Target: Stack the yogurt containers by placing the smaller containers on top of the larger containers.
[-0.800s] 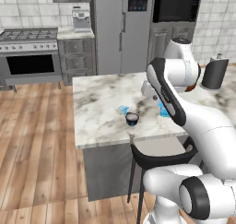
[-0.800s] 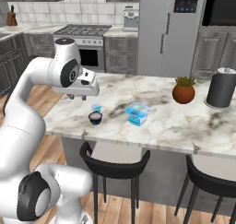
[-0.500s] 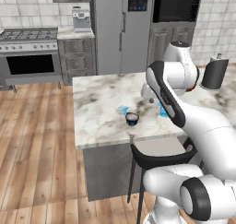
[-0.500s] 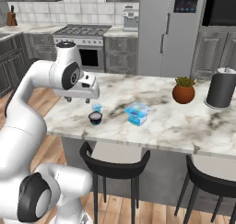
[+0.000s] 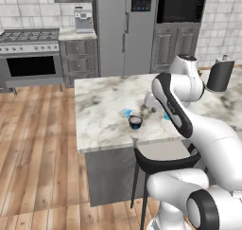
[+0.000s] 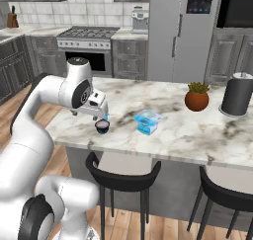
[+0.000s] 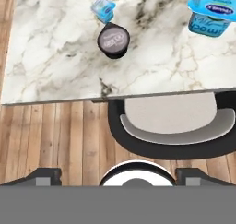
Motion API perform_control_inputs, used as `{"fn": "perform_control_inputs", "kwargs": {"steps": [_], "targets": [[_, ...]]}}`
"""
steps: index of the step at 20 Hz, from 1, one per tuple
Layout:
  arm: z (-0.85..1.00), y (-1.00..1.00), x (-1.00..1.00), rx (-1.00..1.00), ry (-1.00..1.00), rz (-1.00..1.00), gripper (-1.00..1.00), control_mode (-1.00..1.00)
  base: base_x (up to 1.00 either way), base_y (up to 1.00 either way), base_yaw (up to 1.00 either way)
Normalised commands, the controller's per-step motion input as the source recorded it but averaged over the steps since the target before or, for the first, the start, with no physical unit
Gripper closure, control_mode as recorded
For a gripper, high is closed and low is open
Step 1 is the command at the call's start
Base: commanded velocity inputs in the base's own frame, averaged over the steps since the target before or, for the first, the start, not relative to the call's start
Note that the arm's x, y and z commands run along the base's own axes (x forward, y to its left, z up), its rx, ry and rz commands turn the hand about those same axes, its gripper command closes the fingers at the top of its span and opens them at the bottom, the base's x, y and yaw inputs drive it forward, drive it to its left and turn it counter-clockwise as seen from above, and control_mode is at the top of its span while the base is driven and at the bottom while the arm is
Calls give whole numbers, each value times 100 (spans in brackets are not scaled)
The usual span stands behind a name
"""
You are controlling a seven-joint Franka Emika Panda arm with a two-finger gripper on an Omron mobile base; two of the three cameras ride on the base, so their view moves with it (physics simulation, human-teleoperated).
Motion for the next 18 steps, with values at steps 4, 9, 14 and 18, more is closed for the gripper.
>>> {"fn": "perform_control_inputs", "kwargs": {"steps": [4,9,14,18], "targets": [[-7,0,-1,16,0,-18,-100,-100,0,0,0],[-5,0,0,9,0,-18,-100,-100,0,0,0],[-14,0,0,2,0,-15,-100,-100,0,0,0],[-31,0,0,0,0,-7,-100,-100,0,0,0]]}}
